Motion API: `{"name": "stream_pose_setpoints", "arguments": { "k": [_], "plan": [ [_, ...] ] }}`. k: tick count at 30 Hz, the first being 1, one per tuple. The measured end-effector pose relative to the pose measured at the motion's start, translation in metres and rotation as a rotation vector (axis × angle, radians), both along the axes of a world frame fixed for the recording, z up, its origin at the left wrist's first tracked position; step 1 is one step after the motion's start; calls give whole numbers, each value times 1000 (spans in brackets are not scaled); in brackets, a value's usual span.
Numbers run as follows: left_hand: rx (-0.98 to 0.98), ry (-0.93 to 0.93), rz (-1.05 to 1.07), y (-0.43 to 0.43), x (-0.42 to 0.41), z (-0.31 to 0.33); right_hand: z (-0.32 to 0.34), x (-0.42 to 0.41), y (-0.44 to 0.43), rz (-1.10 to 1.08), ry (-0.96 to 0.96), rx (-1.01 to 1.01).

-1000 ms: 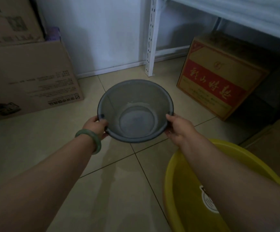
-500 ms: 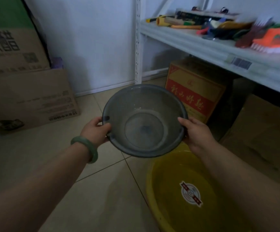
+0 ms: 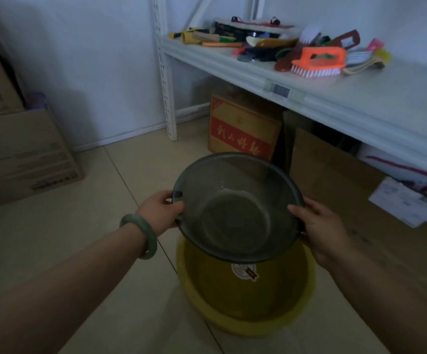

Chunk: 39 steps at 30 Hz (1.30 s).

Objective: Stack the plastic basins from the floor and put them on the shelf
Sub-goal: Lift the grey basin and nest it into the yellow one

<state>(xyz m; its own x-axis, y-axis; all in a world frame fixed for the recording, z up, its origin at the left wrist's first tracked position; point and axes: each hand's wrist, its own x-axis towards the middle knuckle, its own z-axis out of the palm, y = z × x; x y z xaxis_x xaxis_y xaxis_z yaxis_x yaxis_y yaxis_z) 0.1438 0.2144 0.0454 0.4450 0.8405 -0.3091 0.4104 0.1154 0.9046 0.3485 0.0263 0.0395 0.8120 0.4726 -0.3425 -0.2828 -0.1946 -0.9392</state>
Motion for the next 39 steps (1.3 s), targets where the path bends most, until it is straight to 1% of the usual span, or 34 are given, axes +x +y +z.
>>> {"name": "stream_pose_setpoints", "arguments": {
  "k": [3, 6, 11, 15, 18, 21, 23, 26, 31, 36, 39],
  "plan": [
    [154, 192, -97, -15, -2, -5, -7, -3, -22, 27, -26, -91],
    [231, 293, -179, -25, -3, -14, -17, -10, -34, 47, -135, -195],
    [235, 363, -274, -34, -7, -27, -28, -19, -45, 89, -353, -428],
    [256, 456, -325, -35, -9, -42, -30, -25, -51, 158, -436, -543],
    [293, 530, -349, -34, -8, -52, -35, -26, -55, 205, -478, -588],
    [283, 531, -410, -35, -7, -59, -39, -27, -57, 247, -531, -634],
    [286, 565, -440, -35, -6, -63, -43, -27, -58, 269, -555, -661],
    [317, 652, -465, -34, -4, -72, -46, -25, -59, 275, -524, -659],
    [282, 677, -502, -37, -2, -81, -50, -25, -60, 285, -484, -639],
    [243, 618, -482, -34, -3, -87, -54, -26, -57, 276, -491, -602],
    [224, 563, -465, -33, -3, -88, -58, -24, -55, 256, -422, -565]
  ]
}}
